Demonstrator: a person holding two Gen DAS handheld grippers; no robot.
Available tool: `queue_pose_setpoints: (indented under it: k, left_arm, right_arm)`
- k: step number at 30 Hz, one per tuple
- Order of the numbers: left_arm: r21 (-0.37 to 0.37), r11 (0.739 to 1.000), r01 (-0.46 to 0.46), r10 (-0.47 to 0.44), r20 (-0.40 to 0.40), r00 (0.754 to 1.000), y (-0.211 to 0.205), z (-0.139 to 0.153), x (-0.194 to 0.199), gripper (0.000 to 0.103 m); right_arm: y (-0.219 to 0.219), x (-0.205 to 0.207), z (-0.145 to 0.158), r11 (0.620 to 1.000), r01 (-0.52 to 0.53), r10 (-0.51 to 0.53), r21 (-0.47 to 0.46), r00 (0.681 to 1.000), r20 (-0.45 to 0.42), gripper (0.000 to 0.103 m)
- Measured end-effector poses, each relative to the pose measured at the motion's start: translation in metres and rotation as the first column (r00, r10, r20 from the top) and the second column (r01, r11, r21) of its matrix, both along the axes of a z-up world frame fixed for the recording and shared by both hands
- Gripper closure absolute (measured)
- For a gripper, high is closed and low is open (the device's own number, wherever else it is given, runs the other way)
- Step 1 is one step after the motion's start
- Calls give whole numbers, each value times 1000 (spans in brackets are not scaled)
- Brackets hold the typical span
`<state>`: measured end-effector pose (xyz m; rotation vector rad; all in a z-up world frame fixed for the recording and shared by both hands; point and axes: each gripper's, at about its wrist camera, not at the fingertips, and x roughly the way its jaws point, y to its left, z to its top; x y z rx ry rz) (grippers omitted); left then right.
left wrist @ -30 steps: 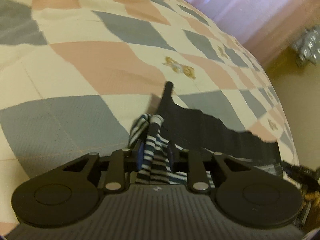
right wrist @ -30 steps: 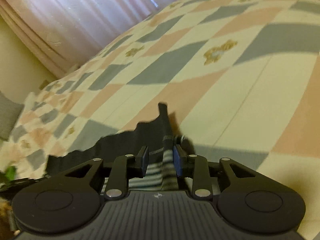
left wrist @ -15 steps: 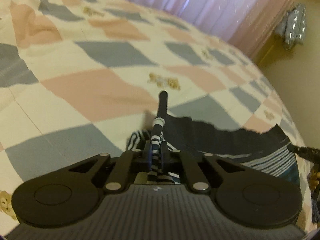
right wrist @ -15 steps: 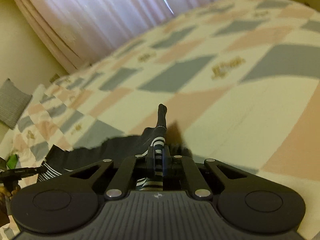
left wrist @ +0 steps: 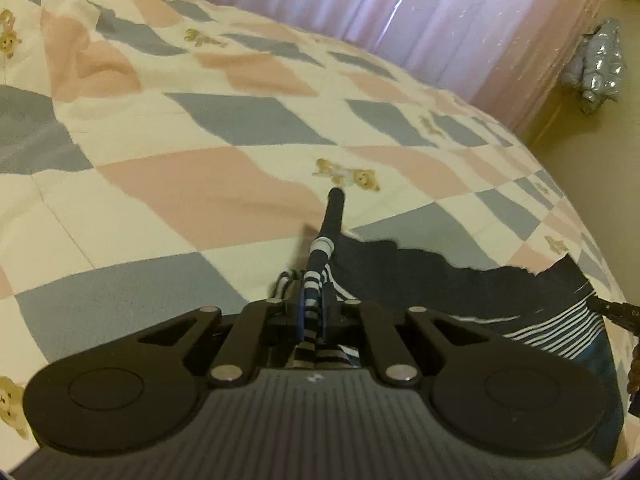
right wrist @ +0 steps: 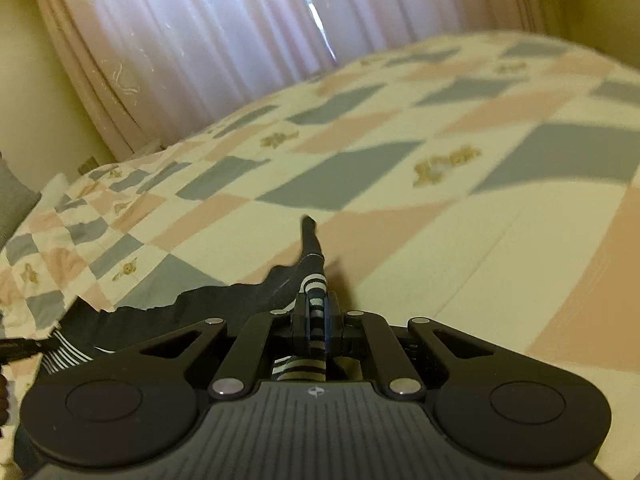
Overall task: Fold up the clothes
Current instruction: 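Open both grippers and release the folded sweater edge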
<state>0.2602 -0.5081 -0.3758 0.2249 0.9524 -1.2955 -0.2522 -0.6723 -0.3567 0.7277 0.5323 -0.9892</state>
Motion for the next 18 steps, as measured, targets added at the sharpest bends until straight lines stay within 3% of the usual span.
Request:
queue_pose_setpoints:
  k: [3, 5, 7, 9, 11, 13, 15, 18]
  left_arm:
    - [92, 996, 11, -14, 34, 999, -12, -20, -2, 94]
    - [114, 993, 9, -16, 61, 998, -16, -14, -6, 92]
    - [124, 992, 2, -13, 88, 996, -14, -4, -8, 84]
    - [113, 994, -14, 0, 126, 992, -1, 13, -12, 83]
    - [91, 995, -29, 14, 165, 986, 18, 34, -19, 87]
    - [59, 998, -13, 2, 180, 984, 48, 54, -36, 88]
    - [40, 999, 17, -22, 147, 989, 75, 65, -56, 88]
    - [71, 997, 18, -23, 76, 997, 107, 48, -75, 88]
  right_arm:
    - [3, 6, 8, 1000, 11, -13, -26, 998, -62, 98]
    - [6, 10, 13, 999, 17, -22, -44, 994, -104, 97]
    - [8, 14, 18, 998, 23, -32, -62, 989, -145, 88]
    - [10, 18, 23, 996, 28, -42, -80, 982, -185, 69]
    - [18, 22, 31, 993, 25, -50, -114, 973, -223, 69]
    - [58, 21, 54, 979, -38, -6, -200, 976, -216, 69]
    - [103, 22, 64, 964, -122, 72, -235, 975, -209, 69]
    - [153, 31, 46, 949, -242, 182, -200, 943, -277, 75]
